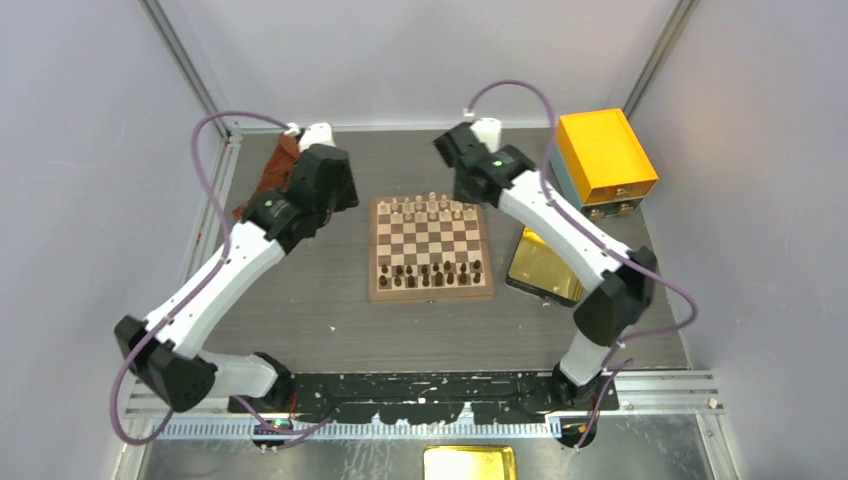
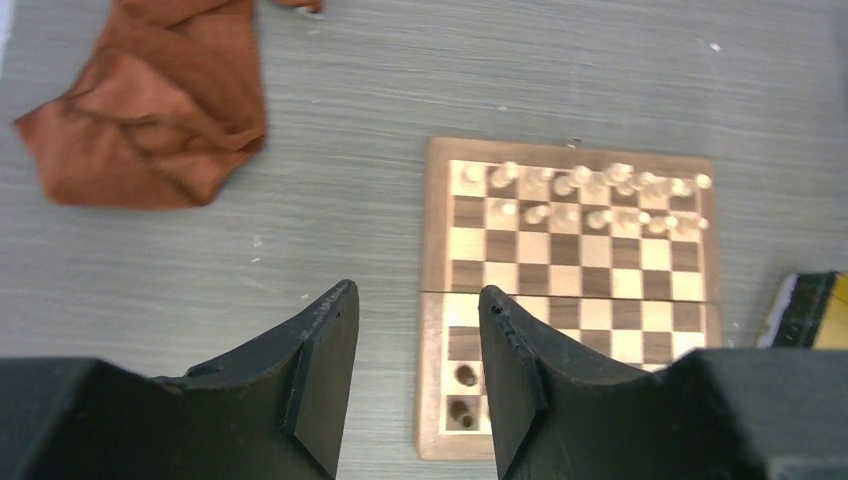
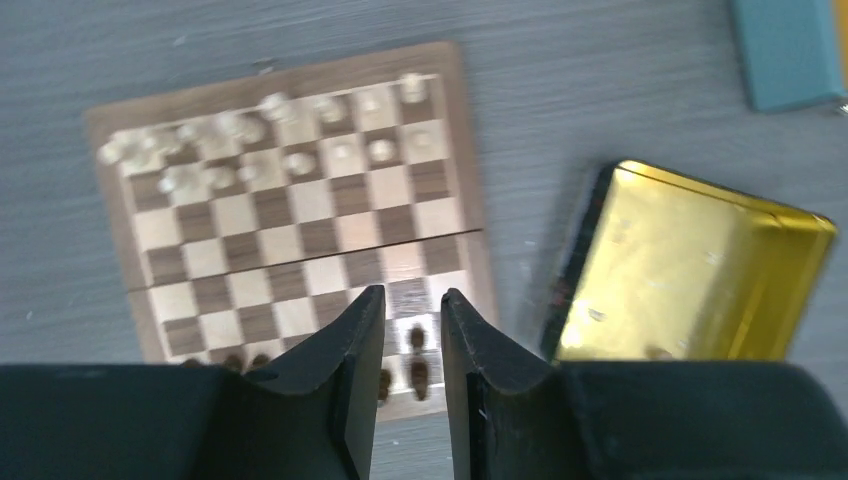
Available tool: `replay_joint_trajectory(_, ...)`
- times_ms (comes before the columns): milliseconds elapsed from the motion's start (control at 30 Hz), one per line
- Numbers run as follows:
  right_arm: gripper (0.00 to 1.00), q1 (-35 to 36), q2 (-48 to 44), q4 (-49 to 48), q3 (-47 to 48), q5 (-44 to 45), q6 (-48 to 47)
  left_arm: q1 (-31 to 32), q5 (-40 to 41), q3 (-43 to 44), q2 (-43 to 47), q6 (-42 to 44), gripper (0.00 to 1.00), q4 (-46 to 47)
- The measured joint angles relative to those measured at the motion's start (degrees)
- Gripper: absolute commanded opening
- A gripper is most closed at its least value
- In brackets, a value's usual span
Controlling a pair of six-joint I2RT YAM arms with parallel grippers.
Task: Set up the chess pieces on the board
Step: Adjust the storage box at the center of the board.
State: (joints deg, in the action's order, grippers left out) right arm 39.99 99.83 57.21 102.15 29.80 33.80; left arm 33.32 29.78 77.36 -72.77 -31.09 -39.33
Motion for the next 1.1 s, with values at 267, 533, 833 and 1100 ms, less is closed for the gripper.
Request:
replay_joint_trajectory(267,0.32,-9.2,-16.2,2.9,-17.3,2.6,5.7,6.4,-5.0,11.1,-15.2,3.9,0.49,3.9)
replay_joint_trajectory(533,0.31,-17.0,-18.6,3.6,-29.5,-1.7,7.0,7.2,-11.3,15.7,-22.8,7.4,0.49,4.4)
replay_joint_trajectory(833,0.3,-19.3,-8.0,-2.6,-29.4,-6.2,5.3,7.2,-13.6,17.3,-24.2,11.0,0.49,4.5)
replay_joint_trajectory(1100,0.29,-20.5,-1.4,-6.5,-27.0,-7.9,4.6,7.0,-13.6,16.1,-23.1,14.7,0.48,4.8)
